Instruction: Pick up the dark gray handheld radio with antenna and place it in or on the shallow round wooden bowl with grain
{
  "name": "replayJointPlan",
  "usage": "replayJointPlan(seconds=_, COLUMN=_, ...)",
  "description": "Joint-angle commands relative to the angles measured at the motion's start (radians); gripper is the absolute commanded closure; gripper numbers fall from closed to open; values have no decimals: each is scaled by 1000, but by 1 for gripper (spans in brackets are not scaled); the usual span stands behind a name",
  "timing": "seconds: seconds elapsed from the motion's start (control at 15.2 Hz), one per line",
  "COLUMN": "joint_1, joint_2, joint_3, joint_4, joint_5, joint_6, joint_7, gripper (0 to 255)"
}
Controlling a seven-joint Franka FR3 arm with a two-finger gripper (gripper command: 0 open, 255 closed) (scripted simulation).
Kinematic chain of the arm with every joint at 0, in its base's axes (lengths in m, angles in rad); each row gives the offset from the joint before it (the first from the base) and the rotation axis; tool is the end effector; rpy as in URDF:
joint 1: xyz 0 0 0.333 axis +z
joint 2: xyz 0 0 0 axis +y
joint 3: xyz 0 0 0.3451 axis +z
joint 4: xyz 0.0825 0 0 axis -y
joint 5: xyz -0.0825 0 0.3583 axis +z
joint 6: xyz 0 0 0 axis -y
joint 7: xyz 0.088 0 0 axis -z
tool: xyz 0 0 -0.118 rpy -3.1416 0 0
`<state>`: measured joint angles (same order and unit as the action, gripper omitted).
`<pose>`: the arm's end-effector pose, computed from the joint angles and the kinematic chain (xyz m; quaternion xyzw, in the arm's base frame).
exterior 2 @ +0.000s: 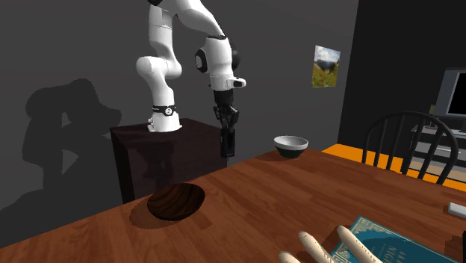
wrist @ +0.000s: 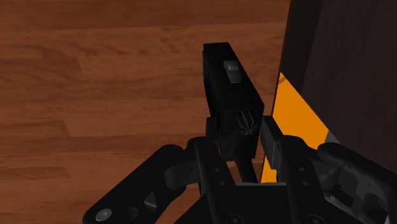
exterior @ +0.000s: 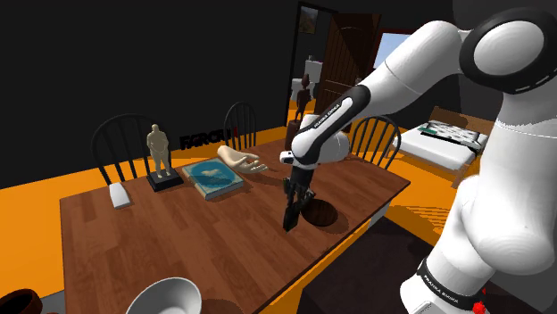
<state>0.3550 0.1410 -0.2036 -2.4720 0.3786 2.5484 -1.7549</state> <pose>0.4573 0.0663 0.2730 -0.6987 -0.7096 -0.0425 0.0803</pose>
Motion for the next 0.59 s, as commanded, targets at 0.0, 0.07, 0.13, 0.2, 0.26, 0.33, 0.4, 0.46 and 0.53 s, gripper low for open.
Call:
replayJointPlan(seconds=0.0, joint_1=-31, joint_2=6, joint_3=-23, joint_4=13, joint_5=-4, joint_6=-17, joint_7=-48, gripper=255)
replayJointPlan(seconds=0.07, joint_1=-47, joint_2=10, joint_3=-35, joint_4=18, joint_5=-6, joint_6=-24, joint_7=-74, gripper=255)
replayJointPlan(seconds=0.13, joint_1=-63, joint_2=14, joint_3=-46, joint_4=26, joint_5=-8, joint_6=-33, joint_7=-99, gripper=255)
replayJointPlan(seconds=0.2, joint_1=-80, joint_2=20, joint_3=-58, joint_4=34, joint_5=-9, joint_6=-41, joint_7=-125, gripper=255)
replayJointPlan(seconds=0.26, joint_1=-96, joint_2=26, joint_3=-69, joint_4=44, joint_5=-10, joint_6=-50, joint_7=-150, gripper=255)
replayJointPlan(seconds=0.33, joint_1=-113, joint_2=33, joint_3=-80, joint_4=54, joint_5=-11, joint_6=-59, joint_7=-175, gripper=255)
replayJointPlan(seconds=0.4, joint_1=-129, joint_2=41, joint_3=-91, joint_4=66, joint_5=-12, joint_6=-68, joint_7=-200, gripper=255)
replayJointPlan(seconds=0.46, joint_1=-146, joint_2=50, joint_3=-101, joint_4=80, joint_5=-12, joint_6=-78, joint_7=-225, gripper=255)
replayJointPlan(seconds=0.53, joint_1=-163, joint_2=60, joint_3=-111, joint_4=94, joint_5=-13, joint_6=-88, joint_7=-249, gripper=255)
